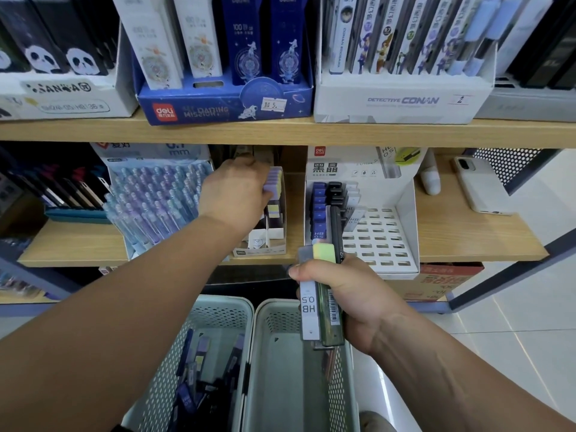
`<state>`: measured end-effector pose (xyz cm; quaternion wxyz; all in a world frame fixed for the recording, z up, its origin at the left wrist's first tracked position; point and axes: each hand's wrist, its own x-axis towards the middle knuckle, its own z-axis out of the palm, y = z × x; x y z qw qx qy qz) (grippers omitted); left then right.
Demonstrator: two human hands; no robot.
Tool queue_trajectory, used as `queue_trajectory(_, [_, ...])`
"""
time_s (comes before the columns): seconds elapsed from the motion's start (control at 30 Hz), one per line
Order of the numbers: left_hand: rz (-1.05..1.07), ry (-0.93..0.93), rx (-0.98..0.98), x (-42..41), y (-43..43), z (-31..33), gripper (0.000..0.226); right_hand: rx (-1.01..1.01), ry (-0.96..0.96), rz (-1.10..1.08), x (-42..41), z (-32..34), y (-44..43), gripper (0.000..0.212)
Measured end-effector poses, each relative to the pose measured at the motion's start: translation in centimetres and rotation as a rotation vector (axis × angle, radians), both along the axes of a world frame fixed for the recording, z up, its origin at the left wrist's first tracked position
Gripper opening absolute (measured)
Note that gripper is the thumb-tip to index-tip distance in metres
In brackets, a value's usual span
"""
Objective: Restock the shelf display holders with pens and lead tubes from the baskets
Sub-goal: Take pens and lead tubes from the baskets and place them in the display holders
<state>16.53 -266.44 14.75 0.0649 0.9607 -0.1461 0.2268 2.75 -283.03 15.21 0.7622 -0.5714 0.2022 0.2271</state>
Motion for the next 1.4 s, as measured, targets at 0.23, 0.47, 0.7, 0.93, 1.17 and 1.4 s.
queue_trajectory(0.23, [-0.044,-0.01,0.015,0.0,-0.2,-0.1,0.027,0.033,-0.004,0.009,0.0,0.2,-0.7,0.03])
queue_trajectory(0.47, [-0.072,0.083,-0.06,-0.1,0.4,-0.3,0.024,0.042,-0.038,0.014,0.0,0.1,-0.8,0.012])
queue_trajectory(0.7, [-0.024,0.142,-0.197,-0.4,0.2,-0.4,0.034,0.023,-0.03,0.005,-0.1,0.2,-0.3,0.031])
queue_trajectory(0.93, [-0.015,0.129,-0.263,-0.4,-0.2,-0.6,0.037,0.031,-0.034,0.008,-0.2,0.1,-0.6,0.024])
queue_trajectory(1.17, [-0.022,0.115,-0.241,-0.1,-0.3,-0.8,0.021,0.025,-0.041,0.004,0.0,0.0,-0.9,0.017])
queue_trajectory(1.4, [-0.042,0.137,-0.211,-0.5,-0.2,-1.0,0.026,0.026,-0.043,-0.003,0.1,-0.3,-1.2,0.011])
